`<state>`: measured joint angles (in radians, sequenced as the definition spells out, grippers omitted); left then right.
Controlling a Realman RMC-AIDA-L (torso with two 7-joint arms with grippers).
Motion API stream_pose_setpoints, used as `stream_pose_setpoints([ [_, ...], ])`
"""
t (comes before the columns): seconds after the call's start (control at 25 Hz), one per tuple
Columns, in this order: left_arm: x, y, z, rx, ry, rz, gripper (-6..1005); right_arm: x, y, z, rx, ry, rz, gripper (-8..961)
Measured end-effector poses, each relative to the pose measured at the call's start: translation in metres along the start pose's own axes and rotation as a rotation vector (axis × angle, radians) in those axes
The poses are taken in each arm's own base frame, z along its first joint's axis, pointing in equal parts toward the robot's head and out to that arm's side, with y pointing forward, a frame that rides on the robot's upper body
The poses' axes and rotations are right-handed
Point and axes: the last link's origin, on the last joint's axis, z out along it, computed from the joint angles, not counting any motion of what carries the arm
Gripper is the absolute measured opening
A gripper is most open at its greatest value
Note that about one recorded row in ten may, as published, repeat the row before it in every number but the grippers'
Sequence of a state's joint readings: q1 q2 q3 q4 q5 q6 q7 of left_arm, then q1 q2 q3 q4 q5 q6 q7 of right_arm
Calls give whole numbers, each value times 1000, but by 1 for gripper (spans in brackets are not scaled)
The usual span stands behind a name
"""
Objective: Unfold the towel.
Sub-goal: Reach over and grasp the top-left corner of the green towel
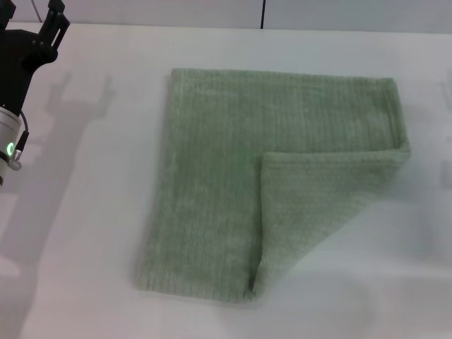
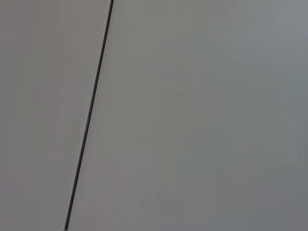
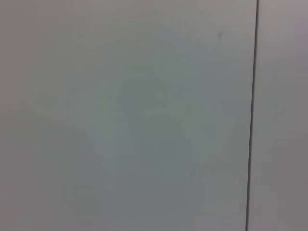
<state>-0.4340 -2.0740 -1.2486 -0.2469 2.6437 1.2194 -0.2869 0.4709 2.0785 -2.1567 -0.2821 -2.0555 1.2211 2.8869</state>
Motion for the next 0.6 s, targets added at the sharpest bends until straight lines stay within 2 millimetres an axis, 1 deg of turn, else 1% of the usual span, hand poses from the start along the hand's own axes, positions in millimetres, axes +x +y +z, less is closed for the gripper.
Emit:
stream_pose_setpoints([
  [0.6, 0, 0, 0, -1, 0, 0, 825, -1, 1, 1, -2, -3, 3, 807],
])
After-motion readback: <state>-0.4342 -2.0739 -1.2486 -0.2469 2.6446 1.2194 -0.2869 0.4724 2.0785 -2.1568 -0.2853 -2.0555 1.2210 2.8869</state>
